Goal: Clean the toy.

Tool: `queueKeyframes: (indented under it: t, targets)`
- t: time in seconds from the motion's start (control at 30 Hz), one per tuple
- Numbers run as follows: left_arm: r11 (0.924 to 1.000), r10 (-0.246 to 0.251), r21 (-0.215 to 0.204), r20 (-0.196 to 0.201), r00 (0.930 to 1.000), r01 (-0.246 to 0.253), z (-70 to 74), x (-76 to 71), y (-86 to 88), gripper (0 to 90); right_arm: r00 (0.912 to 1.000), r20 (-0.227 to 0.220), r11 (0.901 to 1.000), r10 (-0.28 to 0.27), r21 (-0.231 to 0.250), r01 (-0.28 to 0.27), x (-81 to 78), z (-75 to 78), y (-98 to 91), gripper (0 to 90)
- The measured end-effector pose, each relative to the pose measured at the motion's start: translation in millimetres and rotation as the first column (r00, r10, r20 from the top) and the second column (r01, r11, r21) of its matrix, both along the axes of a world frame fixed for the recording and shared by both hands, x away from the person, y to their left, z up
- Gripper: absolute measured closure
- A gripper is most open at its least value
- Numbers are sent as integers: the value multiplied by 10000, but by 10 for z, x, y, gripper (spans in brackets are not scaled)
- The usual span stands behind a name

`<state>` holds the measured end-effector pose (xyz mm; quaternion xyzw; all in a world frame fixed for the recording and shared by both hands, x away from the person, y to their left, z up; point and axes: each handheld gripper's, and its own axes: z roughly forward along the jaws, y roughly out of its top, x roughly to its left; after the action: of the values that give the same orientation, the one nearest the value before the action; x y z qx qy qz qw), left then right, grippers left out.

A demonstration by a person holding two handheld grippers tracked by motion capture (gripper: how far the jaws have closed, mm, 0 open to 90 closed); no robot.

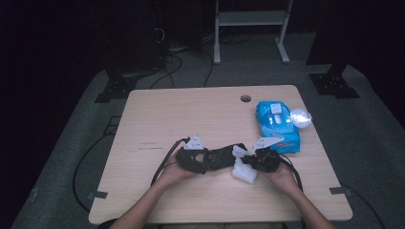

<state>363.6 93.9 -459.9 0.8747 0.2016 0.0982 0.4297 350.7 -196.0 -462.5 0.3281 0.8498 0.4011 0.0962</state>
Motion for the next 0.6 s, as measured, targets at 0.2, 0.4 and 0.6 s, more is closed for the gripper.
queueKeyframes:
  t: [0.2,0.4,0.6]
  targets:
    - [9984,-198,555,959,9952,146,22,-100,-44,296,9999,44,9999,-142,22,141,-28,-16,-5,857]
    - [9982,-229,574,1401,9899,150,4,-152,-48,296,9998,55,9998,-187,55,186,-39,-25,-12,857]
    - [9985,-262,512,1579,9871,183,-3,-192,-40,294,9997,80,9997,-227,83,226,-58,-33,-12,857]
